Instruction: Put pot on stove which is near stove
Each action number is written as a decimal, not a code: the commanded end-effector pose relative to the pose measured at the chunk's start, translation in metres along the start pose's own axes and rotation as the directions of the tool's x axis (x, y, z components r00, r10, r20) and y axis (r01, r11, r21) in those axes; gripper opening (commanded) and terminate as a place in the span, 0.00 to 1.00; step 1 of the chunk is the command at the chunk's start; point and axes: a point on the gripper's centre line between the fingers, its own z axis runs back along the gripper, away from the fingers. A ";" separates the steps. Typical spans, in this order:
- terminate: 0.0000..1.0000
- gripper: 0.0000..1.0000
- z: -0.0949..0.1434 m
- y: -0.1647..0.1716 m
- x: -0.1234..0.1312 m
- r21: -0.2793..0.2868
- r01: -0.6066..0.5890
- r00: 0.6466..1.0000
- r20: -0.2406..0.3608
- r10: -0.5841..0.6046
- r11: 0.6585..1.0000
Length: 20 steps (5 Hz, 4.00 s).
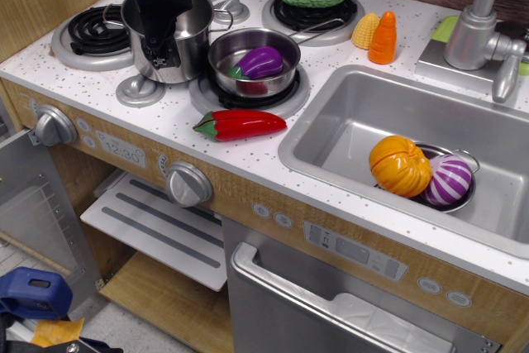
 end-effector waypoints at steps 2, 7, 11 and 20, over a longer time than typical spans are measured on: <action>0.00 1.00 -0.008 0.002 -0.004 0.004 0.005 1.000 0.024 -0.005 1.000; 0.00 0.00 -0.023 0.016 -0.017 -0.023 -0.008 0.997 0.082 0.010 1.000; 0.00 0.00 -0.002 0.044 -0.038 -0.028 0.018 0.999 0.043 -0.017 0.999; 0.00 1.00 -0.029 0.092 -0.100 -0.103 0.154 0.974 0.183 -0.133 0.983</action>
